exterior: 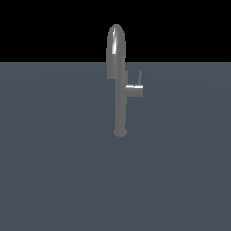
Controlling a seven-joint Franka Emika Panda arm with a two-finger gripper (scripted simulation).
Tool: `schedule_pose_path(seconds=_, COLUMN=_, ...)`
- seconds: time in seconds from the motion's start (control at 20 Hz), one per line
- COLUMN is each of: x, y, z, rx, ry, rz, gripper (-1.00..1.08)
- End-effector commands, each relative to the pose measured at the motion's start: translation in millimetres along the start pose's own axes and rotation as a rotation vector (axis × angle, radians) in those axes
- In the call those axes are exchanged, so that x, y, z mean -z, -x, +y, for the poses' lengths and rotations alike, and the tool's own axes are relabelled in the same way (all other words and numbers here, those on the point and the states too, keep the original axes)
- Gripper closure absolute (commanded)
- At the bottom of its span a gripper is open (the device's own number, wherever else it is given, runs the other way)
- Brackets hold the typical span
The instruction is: Turn on the faucet by rotating a designated handle.
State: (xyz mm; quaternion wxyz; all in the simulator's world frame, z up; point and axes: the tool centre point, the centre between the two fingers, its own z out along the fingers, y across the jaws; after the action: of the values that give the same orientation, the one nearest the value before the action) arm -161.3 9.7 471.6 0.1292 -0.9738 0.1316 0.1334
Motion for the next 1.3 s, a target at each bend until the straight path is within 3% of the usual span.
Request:
schedule_pose_path(seconds=0.0, x=1, y=-15, z=-1, rx=-0.045, ry=-0.046, rz=-0.038, gripper=1.08)
schedule_pose_path(seconds=0.6, x=-1, y=-91, z=3, rx=-0.268, ry=-0.279, rz=-0.231, gripper=1.08)
schedule_pose_path(seconds=1.25, x=-25, y=-175, z=26, rx=-0.535, ry=-0.563, rz=-0.464, gripper=1.08)
